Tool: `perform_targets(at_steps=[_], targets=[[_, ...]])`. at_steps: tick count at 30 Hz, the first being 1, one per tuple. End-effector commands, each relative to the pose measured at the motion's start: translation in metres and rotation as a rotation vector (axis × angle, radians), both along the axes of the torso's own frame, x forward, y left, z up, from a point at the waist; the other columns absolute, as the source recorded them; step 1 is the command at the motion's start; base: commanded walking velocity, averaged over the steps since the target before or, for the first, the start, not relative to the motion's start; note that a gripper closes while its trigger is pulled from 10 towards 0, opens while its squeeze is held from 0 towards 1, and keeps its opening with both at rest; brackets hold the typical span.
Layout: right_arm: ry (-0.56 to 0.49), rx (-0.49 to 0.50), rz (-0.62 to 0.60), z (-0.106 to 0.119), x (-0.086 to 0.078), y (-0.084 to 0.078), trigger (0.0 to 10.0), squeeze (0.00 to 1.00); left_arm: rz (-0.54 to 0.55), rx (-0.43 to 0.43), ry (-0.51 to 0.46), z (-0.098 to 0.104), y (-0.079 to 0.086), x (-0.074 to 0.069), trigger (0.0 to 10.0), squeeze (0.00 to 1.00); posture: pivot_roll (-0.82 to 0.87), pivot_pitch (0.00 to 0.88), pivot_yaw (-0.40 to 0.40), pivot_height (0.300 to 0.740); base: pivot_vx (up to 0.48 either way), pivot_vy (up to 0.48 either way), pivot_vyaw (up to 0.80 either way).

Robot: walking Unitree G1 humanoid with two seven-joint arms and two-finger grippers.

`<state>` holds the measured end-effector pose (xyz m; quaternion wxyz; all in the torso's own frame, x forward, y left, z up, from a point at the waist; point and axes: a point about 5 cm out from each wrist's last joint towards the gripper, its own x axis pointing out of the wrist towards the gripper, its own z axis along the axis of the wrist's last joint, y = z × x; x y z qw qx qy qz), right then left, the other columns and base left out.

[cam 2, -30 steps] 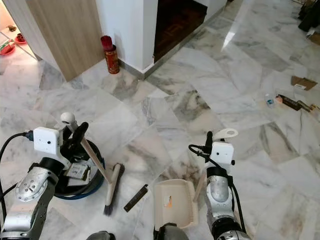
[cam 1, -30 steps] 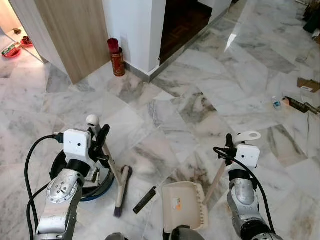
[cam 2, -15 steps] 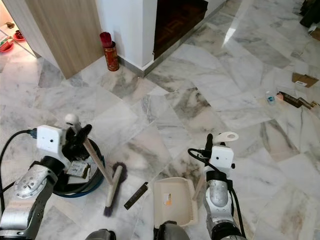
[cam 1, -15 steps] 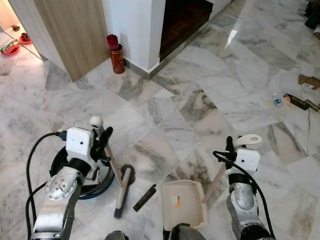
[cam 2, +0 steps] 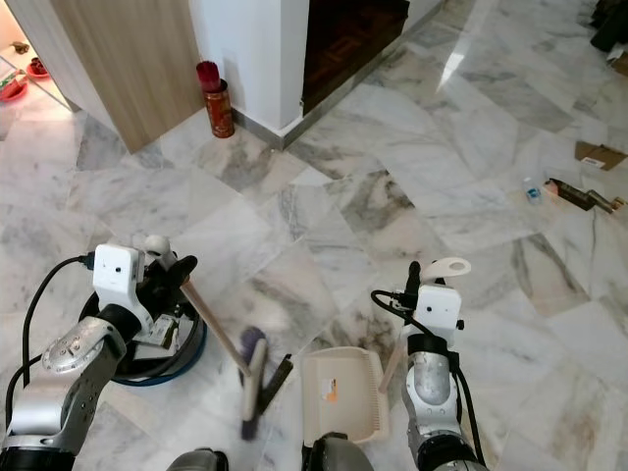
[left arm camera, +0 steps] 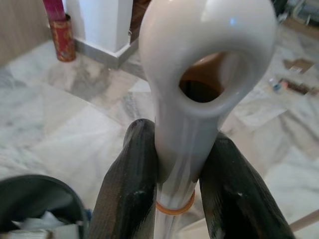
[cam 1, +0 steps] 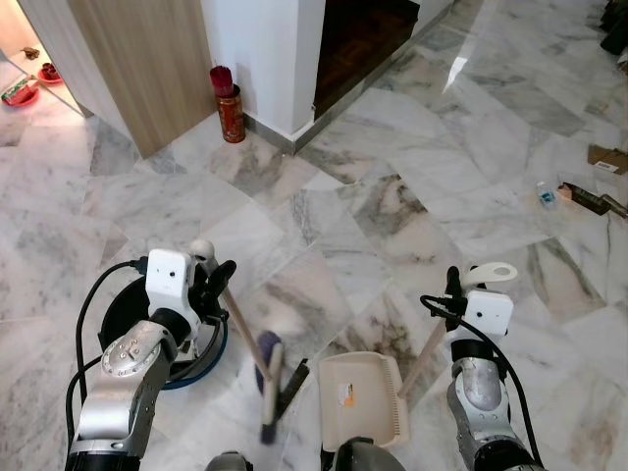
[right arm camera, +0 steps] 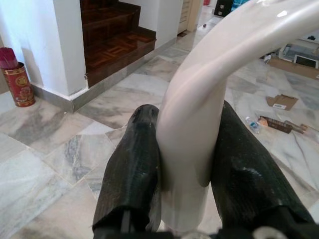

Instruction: Sweep floor

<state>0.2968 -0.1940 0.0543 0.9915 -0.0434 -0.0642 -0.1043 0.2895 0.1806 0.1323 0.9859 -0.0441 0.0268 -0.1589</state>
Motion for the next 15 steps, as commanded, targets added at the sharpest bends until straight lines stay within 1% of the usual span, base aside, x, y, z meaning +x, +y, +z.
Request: perform_targets(at_steps=[1, 4, 5, 6, 9, 10, 11, 13, 14, 15], targets=[[0.090, -0.001, -0.017, -0.017, -0.010, -0.005, 10.0, 0.00, -0.056, -0.114, 0.083, -0.008, -0.011, -0.003, 10.0, 0.00, 0.26, 0.302, -0.093, 0.740, 0.000, 0.000, 0.00], [0.092, 0.002, -0.017, -0.017, -0.010, -0.005, 10.0, 0.00, -0.055, -0.178, 0.082, 0.000, -0.013, 0.002, 10.0, 0.00, 0.26, 0.296, -0.091, 0.740, 0.000, 0.000, 0.00], [0.093, 0.003, -0.018, -0.017, -0.009, -0.004, 10.0, 0.00, -0.050, -0.221, 0.079, 0.005, -0.013, 0.005, 10.0, 0.00, 0.26, 0.294, -0.090, 0.740, 0.000, 0.000, 0.00], [0.093, 0.003, -0.018, -0.017, -0.009, -0.004, 10.0, 0.00, -0.050, -0.221, 0.079, 0.005, -0.013, 0.005, 10.0, 0.00, 0.26, 0.294, -0.090, 0.740, 0.000, 0.000, 0.00], [0.093, 0.006, -0.021, -0.017, -0.009, -0.004, 10.0, 0.00, -0.053, -0.275, 0.081, 0.011, -0.013, 0.009, 10.0, 0.00, 0.26, 0.284, -0.087, 0.740, 0.000, 0.000, 0.00], [0.089, 0.007, -0.024, -0.016, -0.008, -0.005, 10.0, 0.00, -0.053, -0.315, 0.068, 0.017, -0.013, 0.011, 10.0, 0.00, 0.25, 0.278, -0.086, 0.740, 0.000, 0.000, 0.00], [0.089, 0.007, -0.024, -0.016, -0.008, -0.005, 10.0, 0.00, -0.053, -0.315, 0.068, 0.017, -0.013, 0.011, 10.0, 0.00, 0.25, 0.278, -0.086, 0.740, 0.000, 0.000, 0.00], [0.089, 0.008, -0.025, -0.015, -0.008, -0.005, 10.0, 0.00, -0.043, -0.360, 0.050, 0.023, -0.010, 0.014, 10.0, 0.00, 0.26, 0.269, -0.086, 0.740, 0.000, 0.000, 0.00], [0.091, 0.009, -0.025, -0.015, -0.008, -0.005, 10.0, 0.00, -0.030, -0.379, 0.031, 0.029, -0.007, 0.016, 10.0, 0.00, 0.26, 0.262, -0.085, 0.740, 0.000, 0.000, 0.00], [0.091, 0.009, -0.025, -0.015, -0.008, -0.005, 10.0, 0.00, -0.030, -0.379, 0.031, 0.029, -0.007, 0.016, 10.0, 0.00, 0.26, 0.262, -0.085, 0.740, 0.000, 0.000, 0.00]])
